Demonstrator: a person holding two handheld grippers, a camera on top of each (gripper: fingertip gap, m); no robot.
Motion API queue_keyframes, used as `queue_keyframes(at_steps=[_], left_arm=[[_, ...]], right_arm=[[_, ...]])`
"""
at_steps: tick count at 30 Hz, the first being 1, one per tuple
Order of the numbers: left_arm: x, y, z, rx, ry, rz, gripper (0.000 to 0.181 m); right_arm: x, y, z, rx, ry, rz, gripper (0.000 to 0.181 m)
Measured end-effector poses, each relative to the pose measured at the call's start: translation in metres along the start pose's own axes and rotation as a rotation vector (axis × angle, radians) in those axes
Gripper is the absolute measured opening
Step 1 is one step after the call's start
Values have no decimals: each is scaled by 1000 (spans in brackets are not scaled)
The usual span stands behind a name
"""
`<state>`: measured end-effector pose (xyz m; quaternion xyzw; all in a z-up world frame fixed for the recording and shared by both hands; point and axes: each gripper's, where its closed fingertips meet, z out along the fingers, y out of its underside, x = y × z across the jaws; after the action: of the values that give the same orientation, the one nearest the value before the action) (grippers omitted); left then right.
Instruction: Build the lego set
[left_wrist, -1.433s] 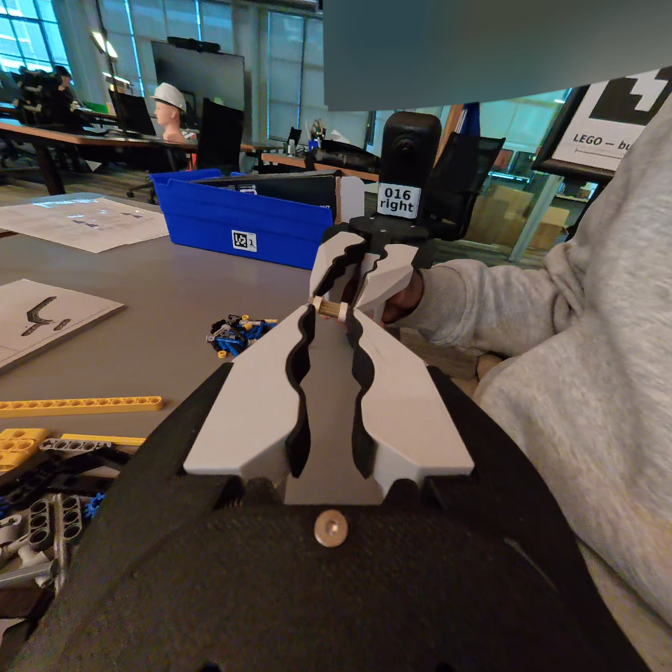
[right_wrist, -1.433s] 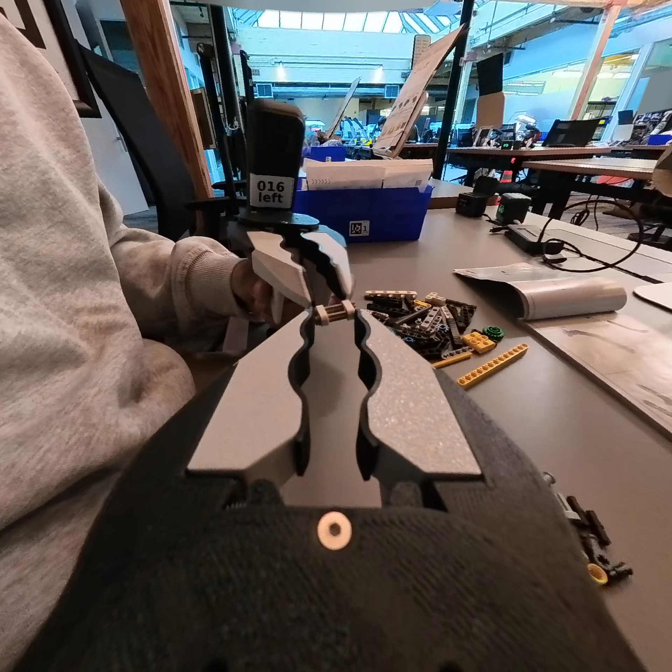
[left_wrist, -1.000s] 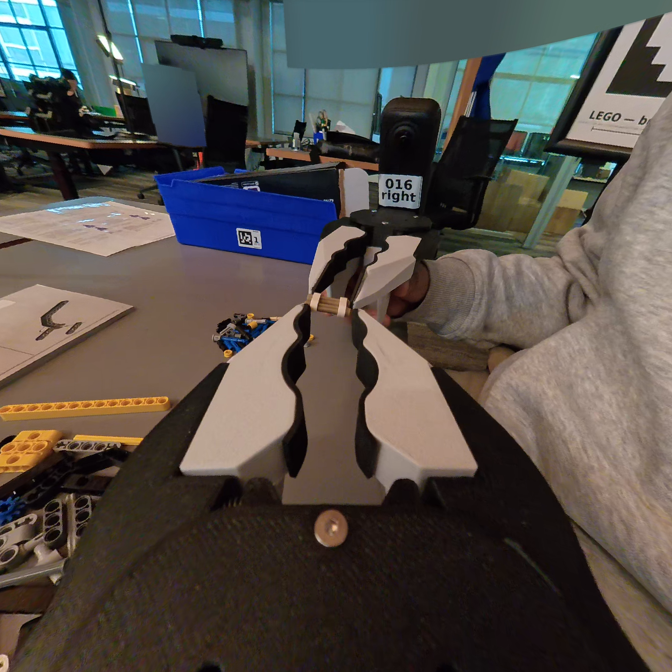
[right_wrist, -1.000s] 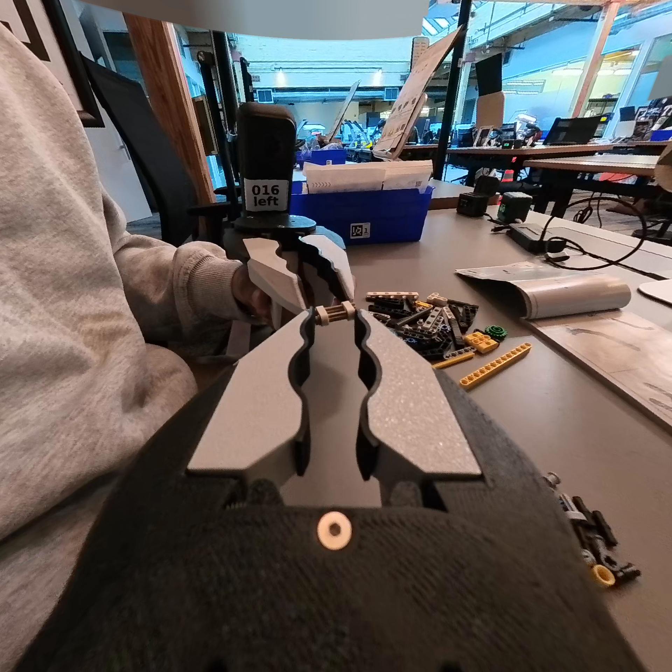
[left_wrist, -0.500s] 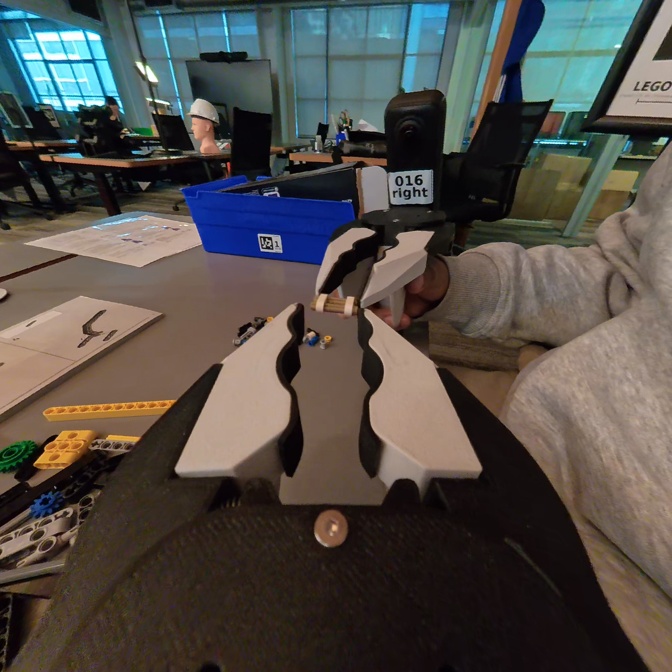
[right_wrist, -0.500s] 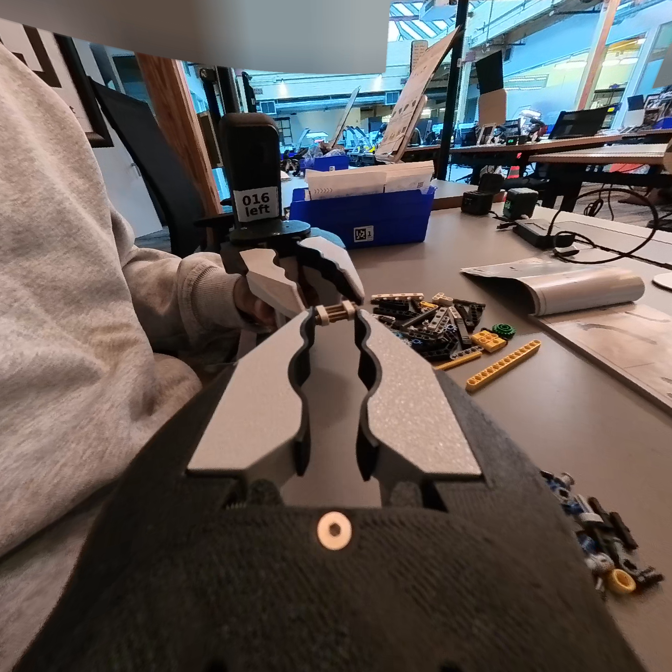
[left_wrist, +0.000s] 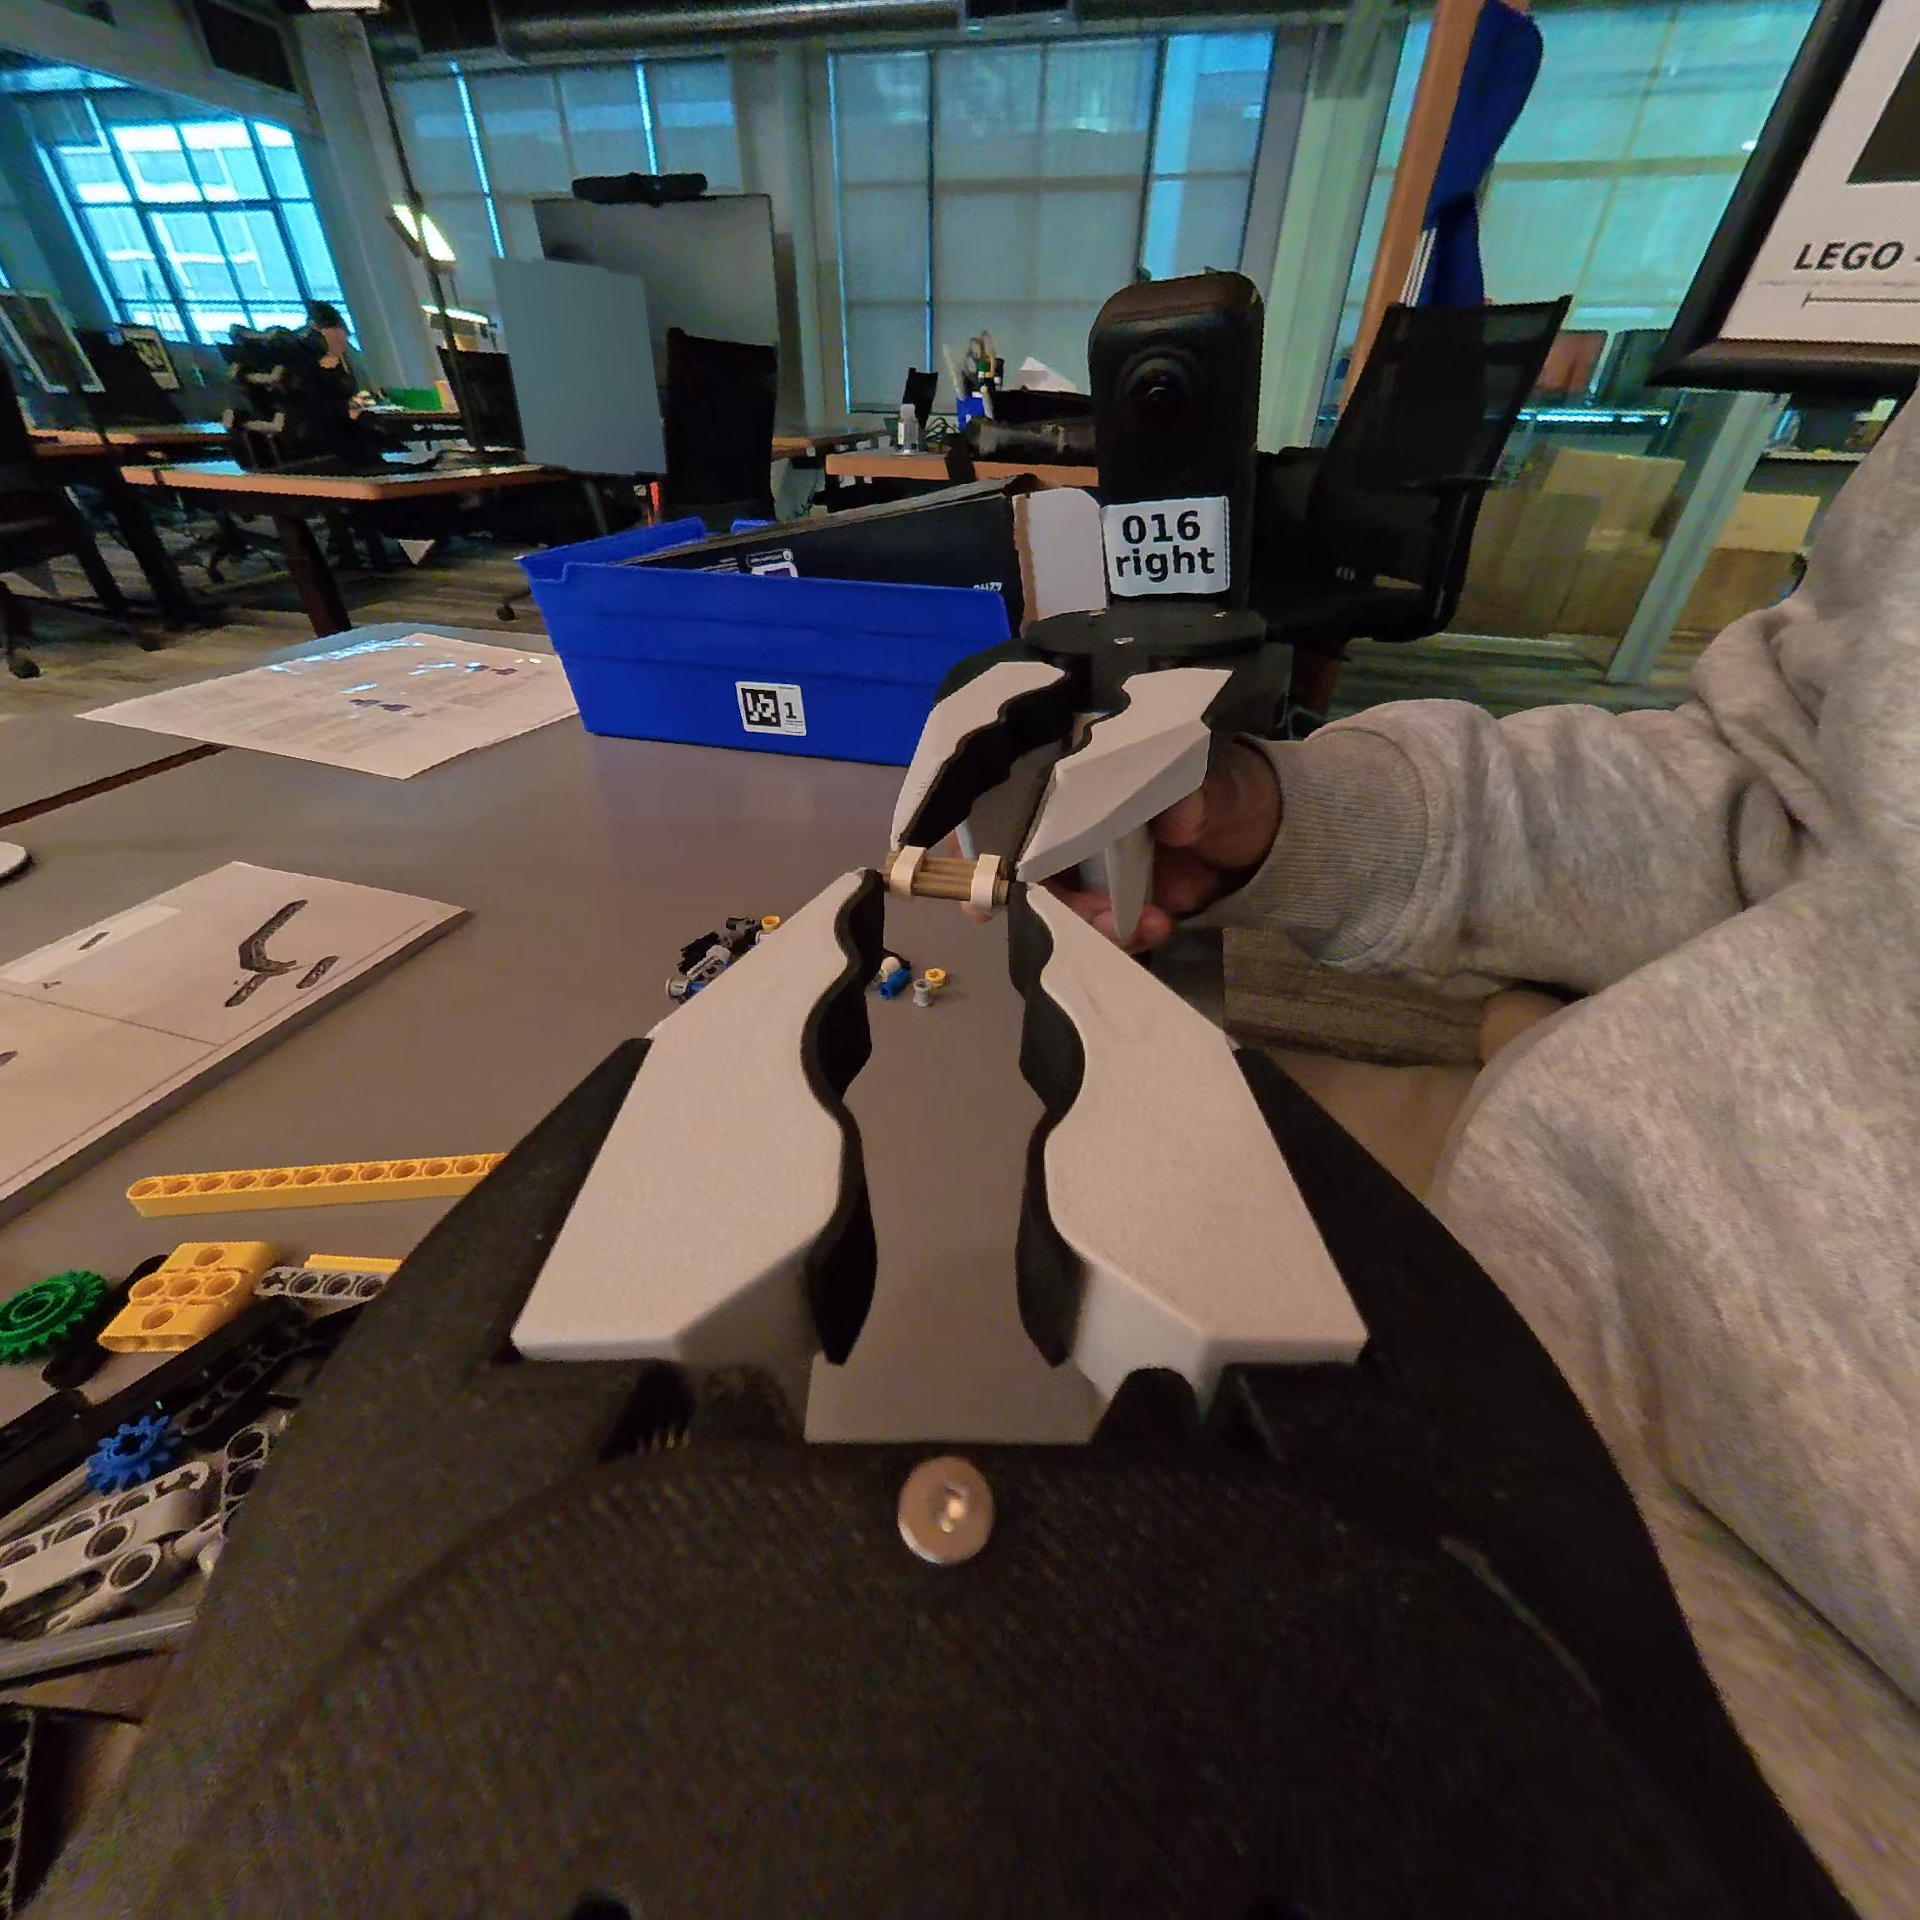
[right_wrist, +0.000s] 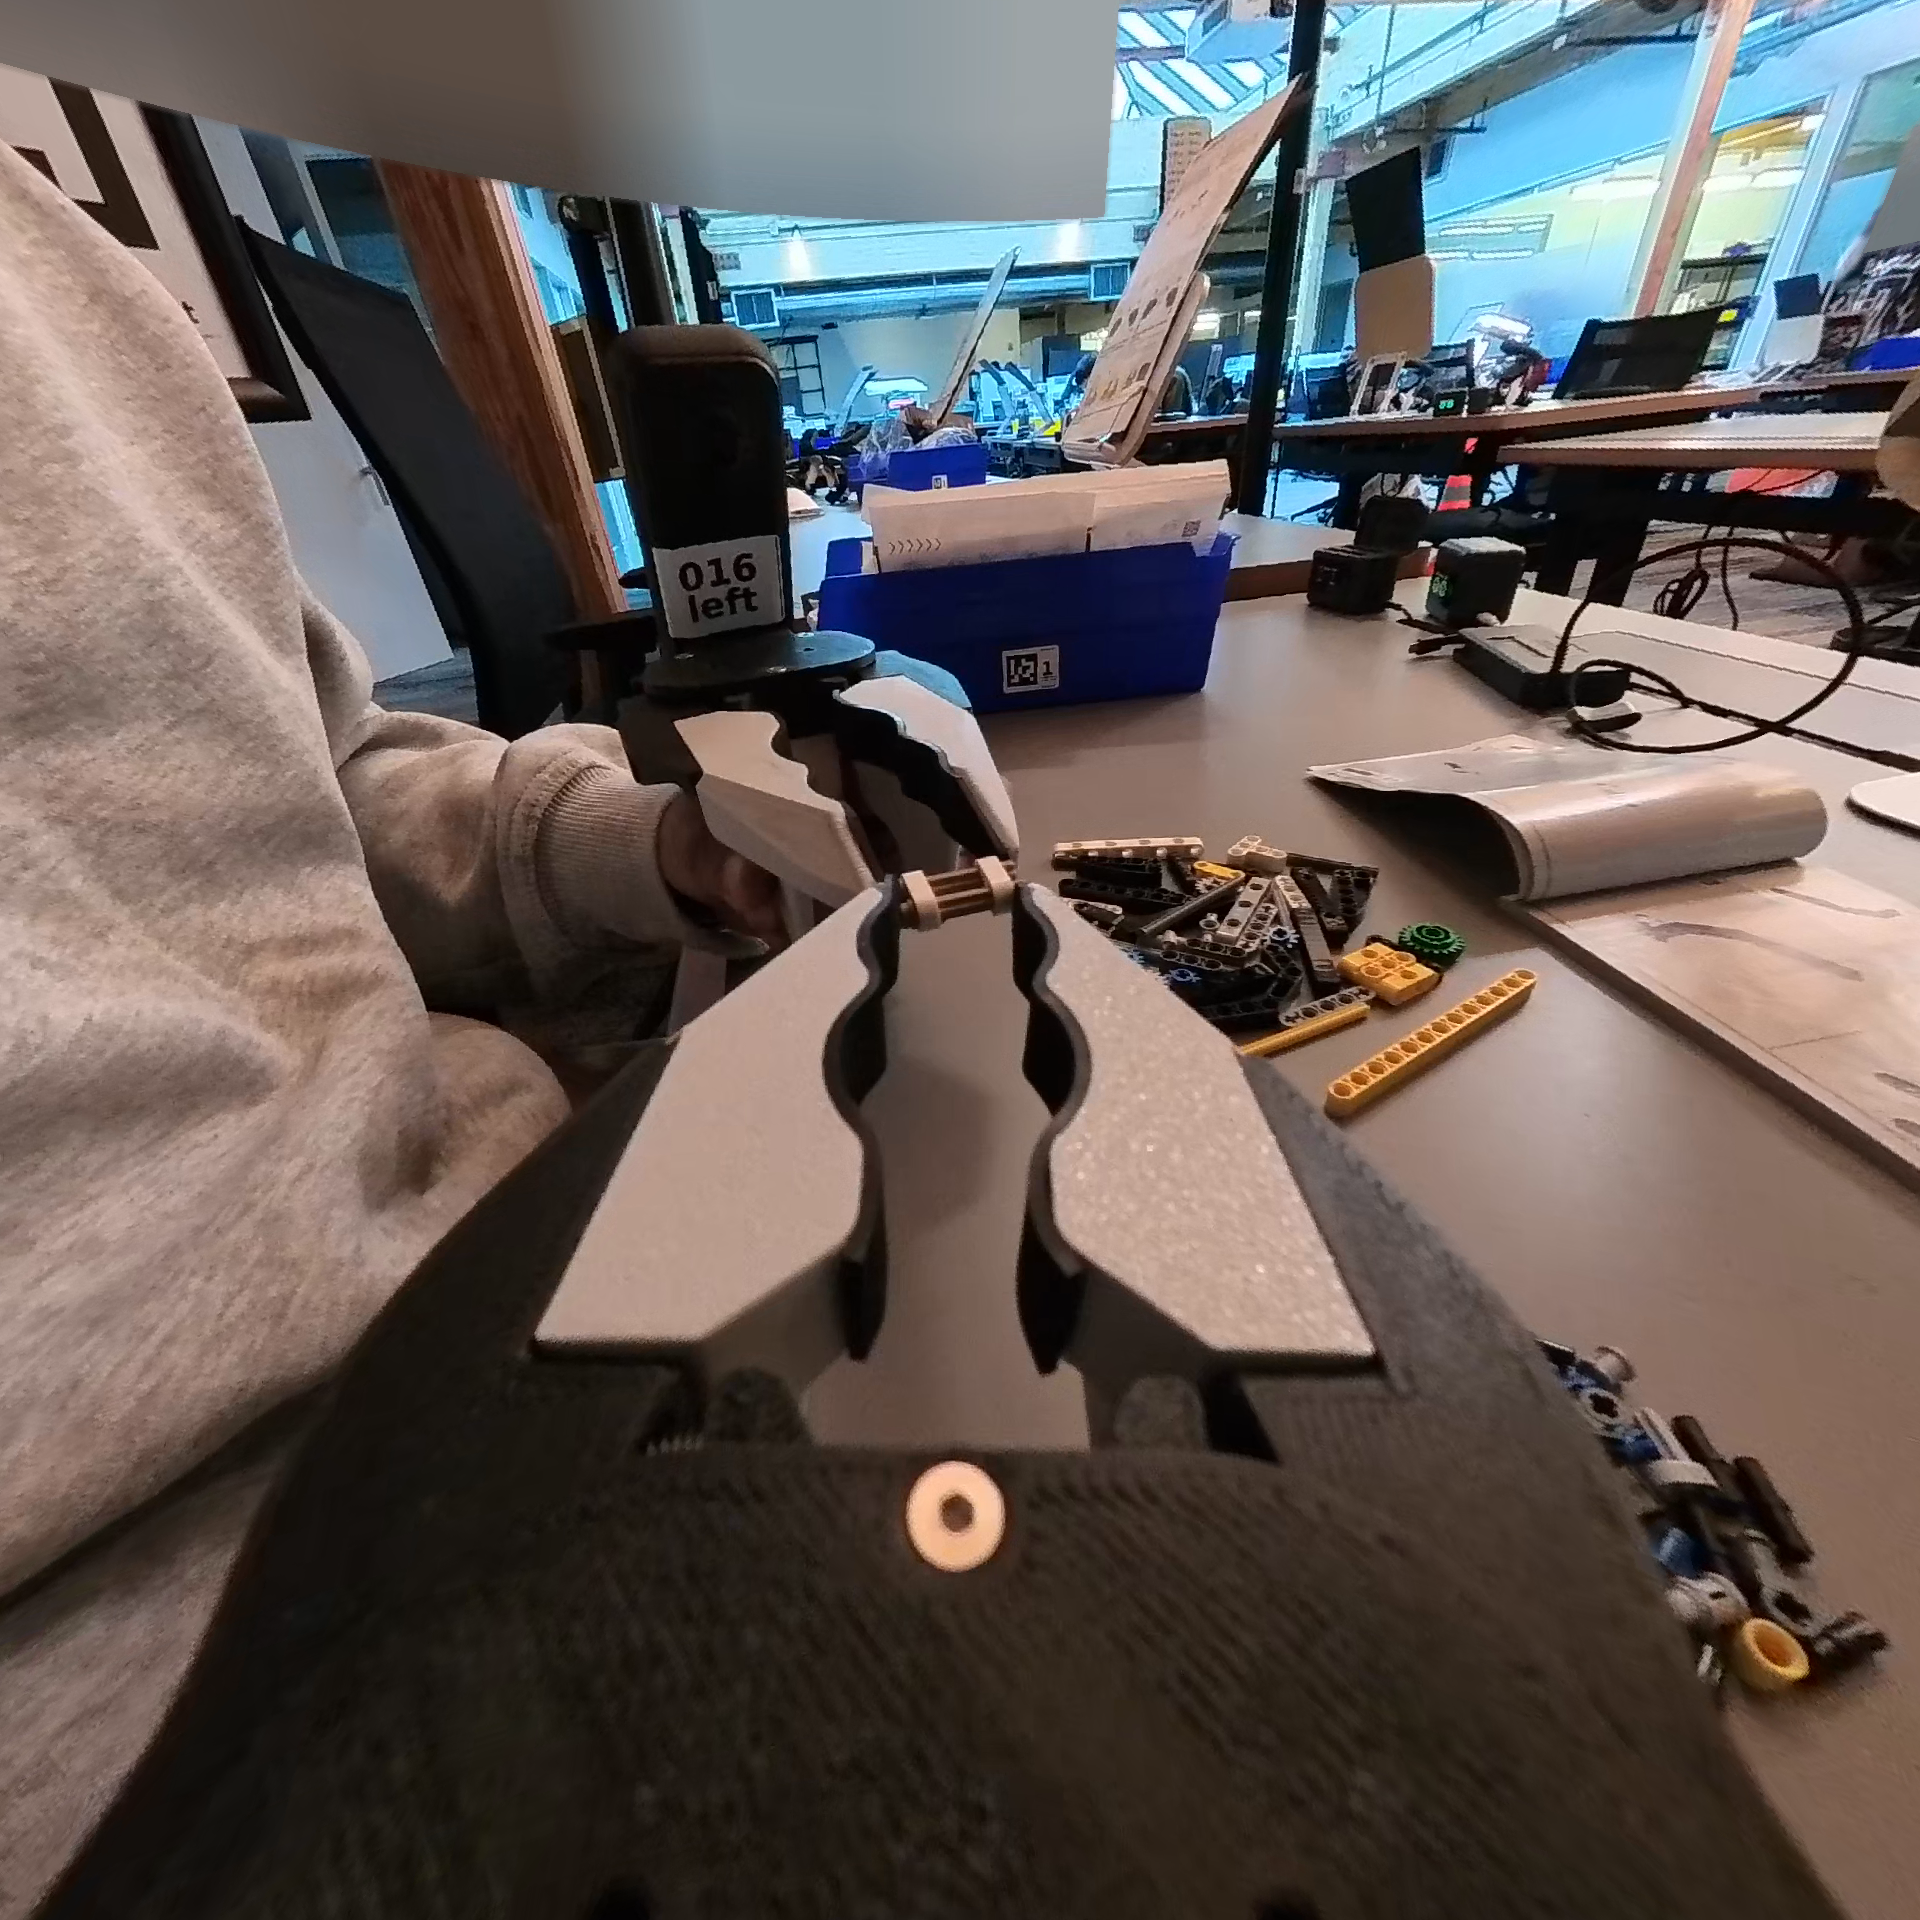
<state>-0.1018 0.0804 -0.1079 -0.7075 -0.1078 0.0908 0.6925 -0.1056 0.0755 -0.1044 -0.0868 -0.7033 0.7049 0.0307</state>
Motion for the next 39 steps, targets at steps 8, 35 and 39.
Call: queue_keyframes(at_steps=[8, 35, 39], left_arm=[[-1, 2, 1, -14, -8, -12, 20], [-2, 28, 5, -214, -16, -4, 20], [-2, 31, 6, -237, -17, -9, 20]], right_arm=[[1, 3, -1, -22, 6, -14, 20], [4, 32, -4, -220, 10, -60, 19], [4, 35, -4, -243, 12, -66, 19]])
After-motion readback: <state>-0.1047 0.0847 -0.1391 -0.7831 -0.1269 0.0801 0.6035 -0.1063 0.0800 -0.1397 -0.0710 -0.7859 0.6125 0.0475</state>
